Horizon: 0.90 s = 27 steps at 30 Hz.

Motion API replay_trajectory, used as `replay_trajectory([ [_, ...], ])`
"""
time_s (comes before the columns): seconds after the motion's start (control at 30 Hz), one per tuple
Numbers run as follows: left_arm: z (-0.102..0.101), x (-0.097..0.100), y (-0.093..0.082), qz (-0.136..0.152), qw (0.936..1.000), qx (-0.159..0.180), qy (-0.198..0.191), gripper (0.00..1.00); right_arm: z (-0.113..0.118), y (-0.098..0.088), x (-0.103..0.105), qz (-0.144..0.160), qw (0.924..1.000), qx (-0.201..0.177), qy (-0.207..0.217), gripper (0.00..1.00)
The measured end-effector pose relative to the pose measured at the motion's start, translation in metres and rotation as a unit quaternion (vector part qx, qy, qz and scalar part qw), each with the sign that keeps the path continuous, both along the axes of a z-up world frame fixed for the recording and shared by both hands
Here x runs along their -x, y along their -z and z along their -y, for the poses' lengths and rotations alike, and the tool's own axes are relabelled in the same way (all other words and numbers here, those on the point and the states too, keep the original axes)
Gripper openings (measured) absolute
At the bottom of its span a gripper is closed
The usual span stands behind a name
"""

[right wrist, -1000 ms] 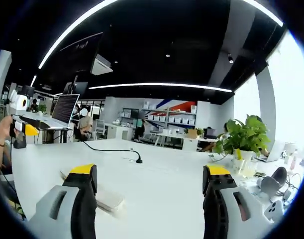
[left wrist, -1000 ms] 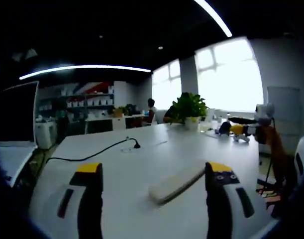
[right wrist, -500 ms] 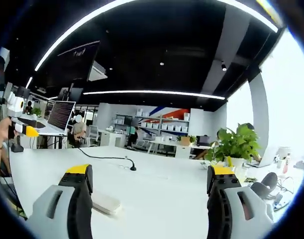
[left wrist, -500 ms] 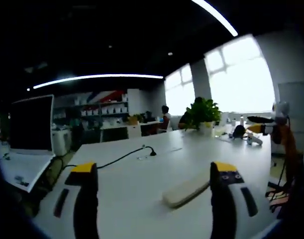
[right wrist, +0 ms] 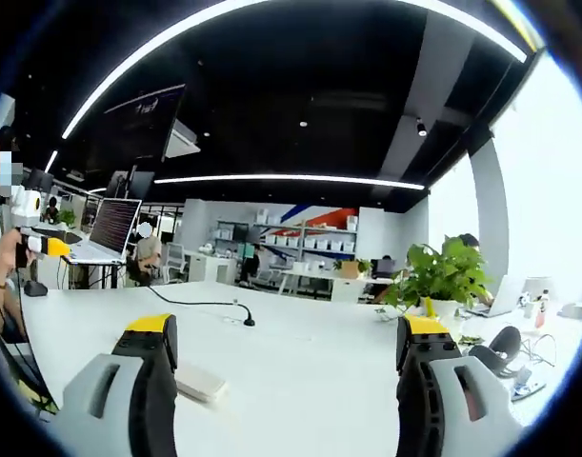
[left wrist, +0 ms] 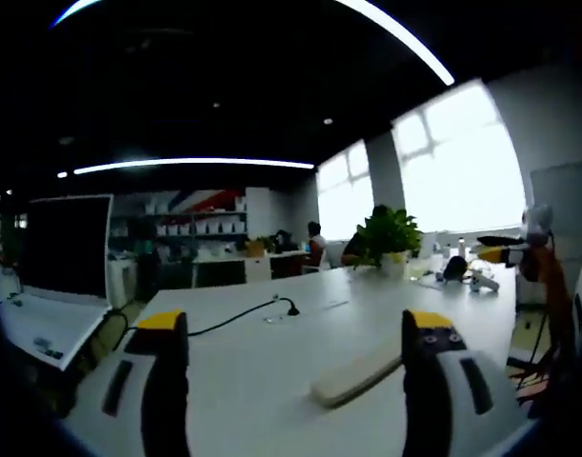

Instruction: Arrange the utensils inside the cutlery case until each visible utensil rests in its matching compartment.

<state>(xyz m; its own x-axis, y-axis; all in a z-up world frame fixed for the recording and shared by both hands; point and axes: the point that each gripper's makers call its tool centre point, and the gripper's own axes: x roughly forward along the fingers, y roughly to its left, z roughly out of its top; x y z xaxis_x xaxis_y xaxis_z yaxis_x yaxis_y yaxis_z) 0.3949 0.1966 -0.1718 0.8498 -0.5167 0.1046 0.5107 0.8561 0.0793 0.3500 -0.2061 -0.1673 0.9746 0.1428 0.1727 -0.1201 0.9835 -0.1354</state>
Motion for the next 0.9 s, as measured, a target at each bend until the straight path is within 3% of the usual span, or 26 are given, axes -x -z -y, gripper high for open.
replay_trajectory([
  [0.03,0.002,0.001,-0.001,0.002,1.0,-0.005,0.002,0.99,0.002,-0.007,0.002,0.019,0.9998,0.001,0.004,0.99],
  [0.17,0.007,0.004,-0.001,0.001,0.9998,-0.017,0.014,0.99,0.007,-0.001,0.002,-0.002,0.9994,0.025,0.023,0.99],
  [0.47,0.005,0.003,-0.002,-0.004,0.9998,-0.011,0.018,0.99,0.014,-0.003,0.005,-0.001,0.9992,0.019,0.035,0.99],
  [0.9,0.004,0.001,0.003,-0.014,0.9998,-0.002,0.015,0.98,0.007,0.002,0.002,-0.01,0.9999,0.005,0.009,0.99],
])
